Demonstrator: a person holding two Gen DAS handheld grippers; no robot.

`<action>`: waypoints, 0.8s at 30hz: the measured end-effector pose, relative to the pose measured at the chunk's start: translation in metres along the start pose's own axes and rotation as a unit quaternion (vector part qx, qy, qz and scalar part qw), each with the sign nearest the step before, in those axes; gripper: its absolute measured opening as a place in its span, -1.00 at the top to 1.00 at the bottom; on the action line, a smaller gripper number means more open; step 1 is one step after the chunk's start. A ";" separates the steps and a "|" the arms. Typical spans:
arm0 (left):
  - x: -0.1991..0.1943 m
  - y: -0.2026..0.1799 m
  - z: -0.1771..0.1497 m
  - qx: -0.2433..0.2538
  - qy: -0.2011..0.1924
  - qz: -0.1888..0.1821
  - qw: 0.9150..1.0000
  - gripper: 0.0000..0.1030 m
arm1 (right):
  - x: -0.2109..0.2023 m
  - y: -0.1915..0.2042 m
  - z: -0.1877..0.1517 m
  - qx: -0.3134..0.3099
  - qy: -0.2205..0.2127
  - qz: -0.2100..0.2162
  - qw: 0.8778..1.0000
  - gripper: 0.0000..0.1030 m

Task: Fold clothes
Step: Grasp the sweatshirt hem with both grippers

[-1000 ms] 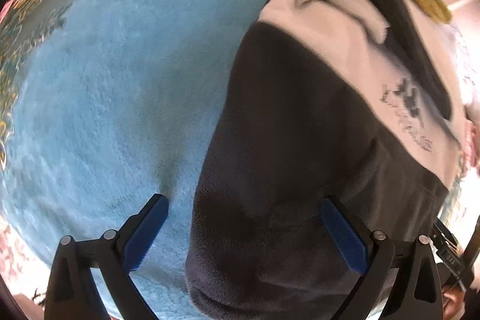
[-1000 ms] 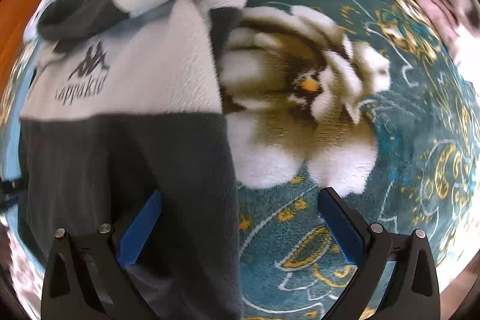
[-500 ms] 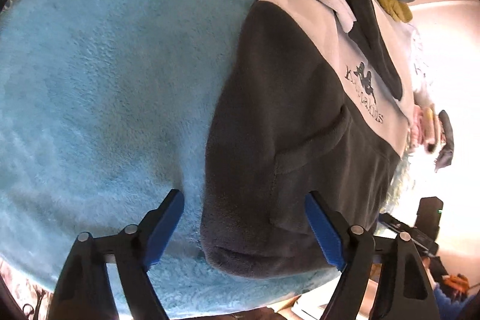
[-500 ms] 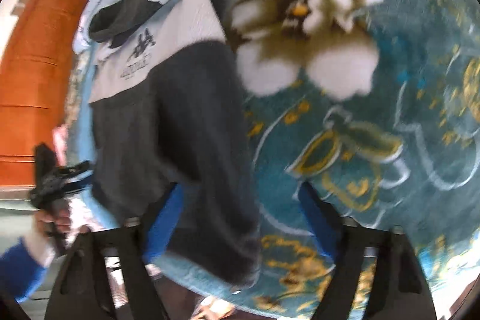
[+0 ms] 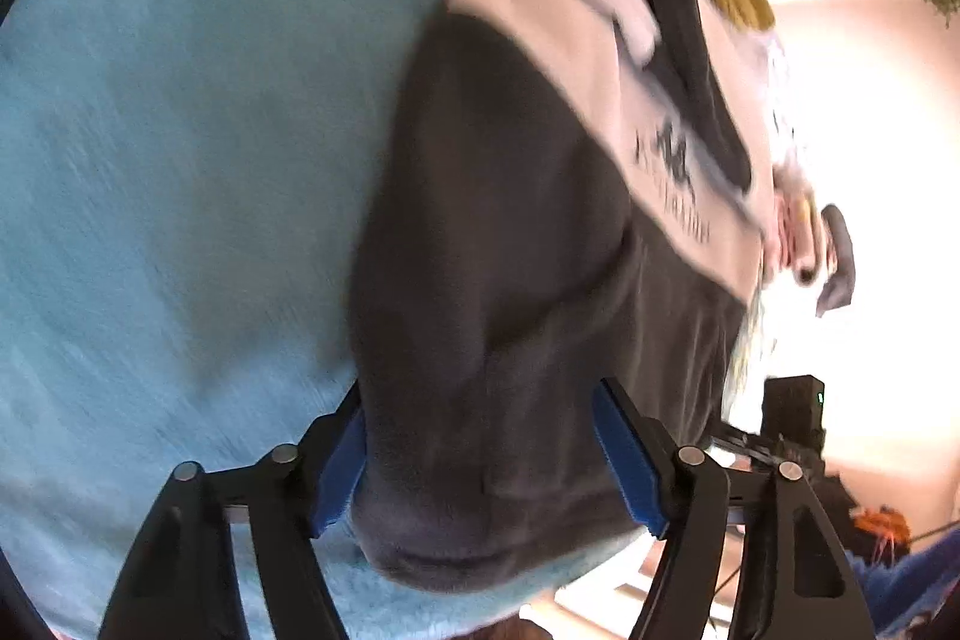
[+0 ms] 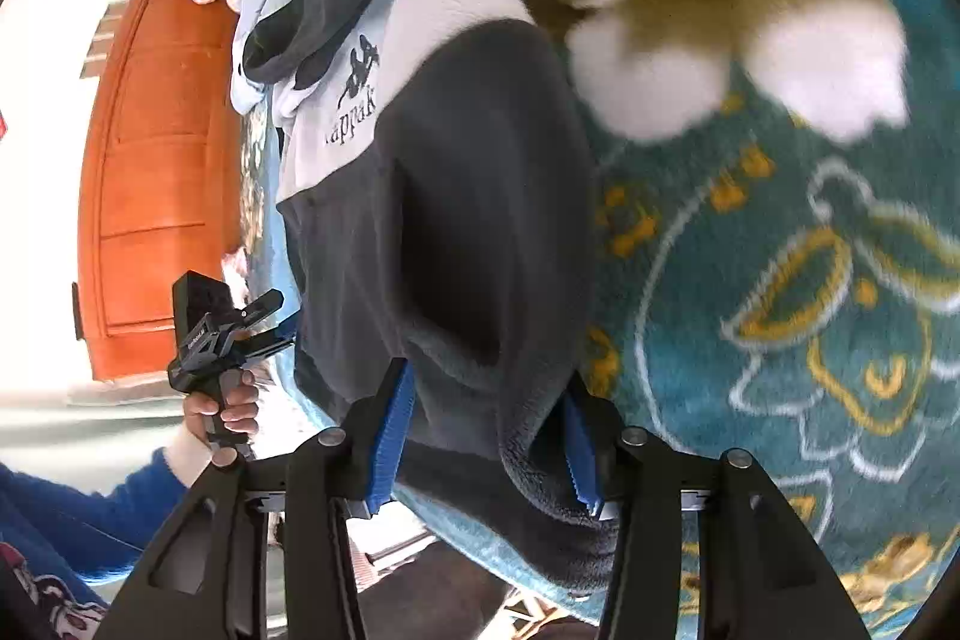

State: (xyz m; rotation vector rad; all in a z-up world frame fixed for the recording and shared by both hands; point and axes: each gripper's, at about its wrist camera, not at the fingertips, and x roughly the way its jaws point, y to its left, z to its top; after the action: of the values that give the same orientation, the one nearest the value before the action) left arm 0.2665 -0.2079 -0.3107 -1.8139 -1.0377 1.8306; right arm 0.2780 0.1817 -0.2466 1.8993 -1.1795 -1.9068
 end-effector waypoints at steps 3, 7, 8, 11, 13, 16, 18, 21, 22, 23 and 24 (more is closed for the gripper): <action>0.003 0.000 -0.009 -0.010 0.014 -0.014 1.000 -0.43 | 0.012 -0.008 -0.009 0.030 0.009 0.003 1.000 0.15; 0.011 0.004 -0.006 -0.038 0.021 -0.026 0.999 -0.40 | 0.024 -0.008 -0.013 0.052 0.011 0.015 0.998 0.15; 0.011 0.002 -0.005 -0.035 0.023 -0.015 0.999 -0.36 | 0.027 -0.010 -0.012 0.062 0.011 0.016 0.998 0.18; 0.010 -0.006 -0.003 -0.022 0.029 0.024 0.999 0.15 | 0.036 -0.013 -0.001 0.090 0.020 0.018 0.996 0.22; 0.006 -0.004 -0.008 -0.036 0.029 0.029 0.999 0.40 | 0.036 -0.007 0.002 0.087 0.025 0.013 0.996 0.21; 0.003 -0.007 -0.018 -0.053 0.029 0.031 0.998 0.55 | 0.036 -0.002 -0.004 0.099 0.031 0.012 0.995 0.53; -0.009 -0.013 -0.019 -0.060 0.018 0.022 0.998 0.60 | 0.039 -0.003 -0.010 0.115 0.034 -0.001 0.993 0.73; -0.035 -0.026 -0.011 -0.064 -0.006 -0.010 0.998 0.62 | 0.032 0.011 -0.004 0.132 0.014 0.025 0.991 0.80; -0.041 -0.035 -0.004 -0.058 -0.015 -0.021 0.998 0.66 | 0.027 0.022 0.006 0.124 0.003 0.040 0.991 0.80; -0.048 -0.043 0.005 -0.052 -0.024 -0.027 0.998 0.70 | 0.022 0.033 0.017 0.115 -0.009 0.056 0.992 0.80; -0.055 -0.051 0.014 -0.045 -0.033 -0.031 0.998 0.72 | 0.017 0.043 0.027 0.106 -0.020 0.071 0.992 0.80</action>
State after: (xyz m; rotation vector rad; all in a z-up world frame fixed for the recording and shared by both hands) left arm 0.2468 -0.2159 -0.2373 -1.7598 -1.2047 1.8464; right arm 0.2338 0.1529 -0.2351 1.8258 -1.5401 -1.8160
